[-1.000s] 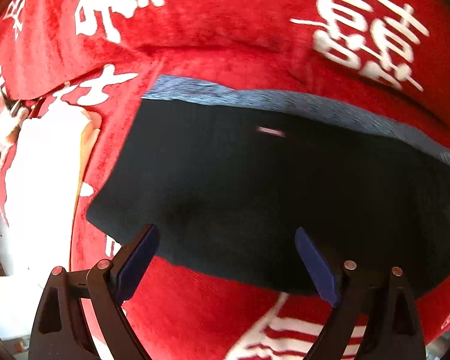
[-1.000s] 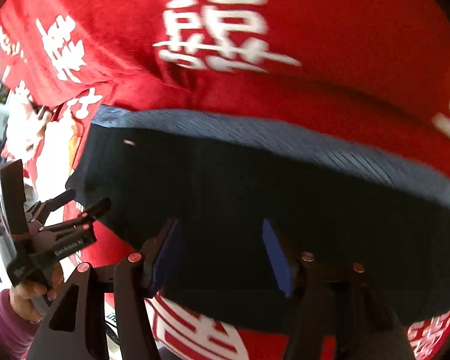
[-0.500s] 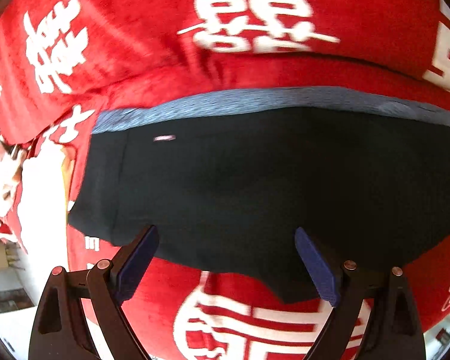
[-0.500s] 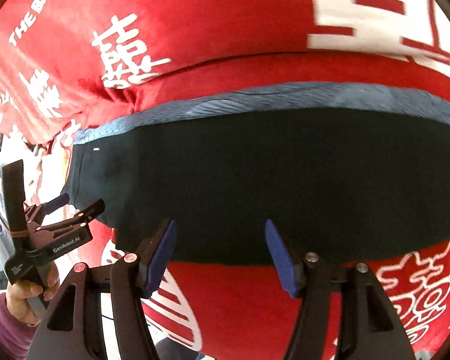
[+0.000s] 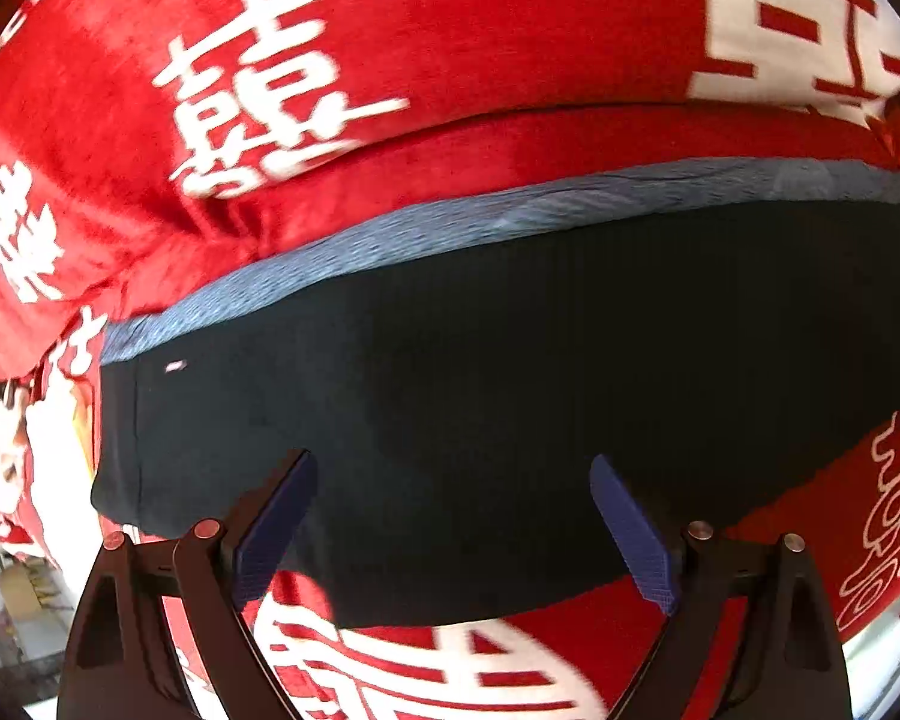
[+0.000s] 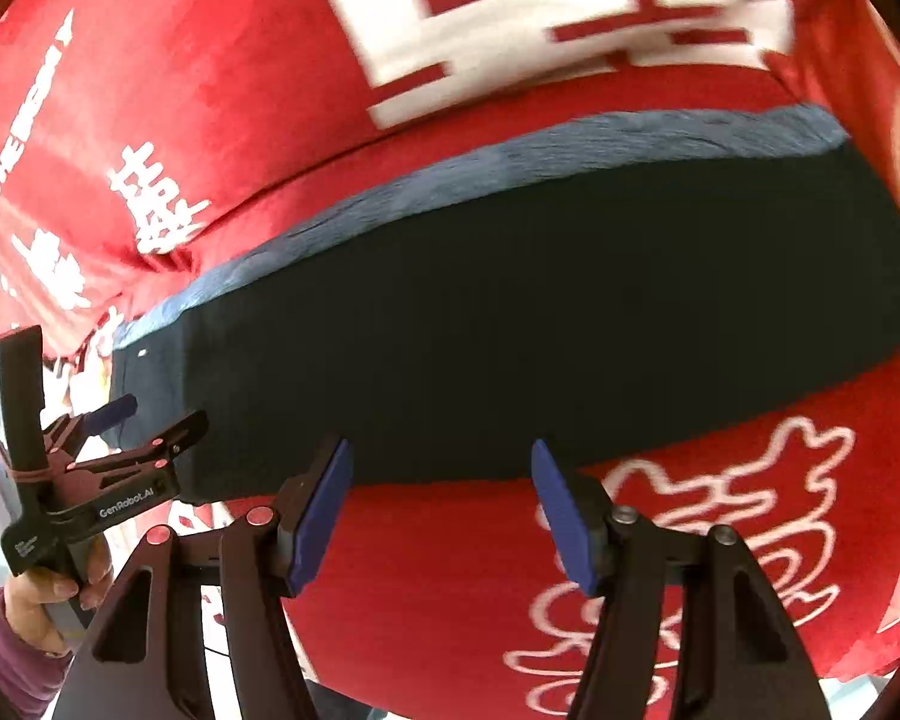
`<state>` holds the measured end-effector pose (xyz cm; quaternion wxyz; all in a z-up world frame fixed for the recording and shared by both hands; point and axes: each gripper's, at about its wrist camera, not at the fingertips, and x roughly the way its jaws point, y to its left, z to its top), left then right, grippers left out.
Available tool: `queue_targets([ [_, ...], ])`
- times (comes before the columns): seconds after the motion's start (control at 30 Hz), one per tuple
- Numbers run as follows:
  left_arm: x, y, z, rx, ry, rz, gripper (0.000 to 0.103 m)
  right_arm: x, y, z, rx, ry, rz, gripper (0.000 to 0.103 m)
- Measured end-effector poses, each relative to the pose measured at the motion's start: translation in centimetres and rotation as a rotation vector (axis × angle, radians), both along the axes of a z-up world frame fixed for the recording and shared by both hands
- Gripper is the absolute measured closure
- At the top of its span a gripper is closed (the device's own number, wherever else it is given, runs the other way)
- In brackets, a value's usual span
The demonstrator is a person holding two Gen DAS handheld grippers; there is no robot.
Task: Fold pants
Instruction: 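Release the trousers' edge and smooth the fold with both grippers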
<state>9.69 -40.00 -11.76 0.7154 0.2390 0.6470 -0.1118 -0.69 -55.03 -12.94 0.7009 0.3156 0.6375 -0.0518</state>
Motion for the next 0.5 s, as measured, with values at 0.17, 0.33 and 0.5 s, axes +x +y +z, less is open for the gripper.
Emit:
queue_targets([
  [0.17,-0.9,-4.3,-0.5,0.003,0.013,-0.053,0.010,-2.7,-3.8,-0.3,-0.007,0.007,-0.072,0.037],
  [0.33,-1.9,-8.5,-0.8,-0.014,0.030,-0.098,0.010,-6.1,-8.4,-0.2,-0.080,0.012,-0.197,0.037],
  [0.5,-2.6,-11.4,-0.9,-0.036,0.039,-0.112,0.010,-8.9,-13.2,-1.0,-0.135,0.045,-0.347,0.037],
])
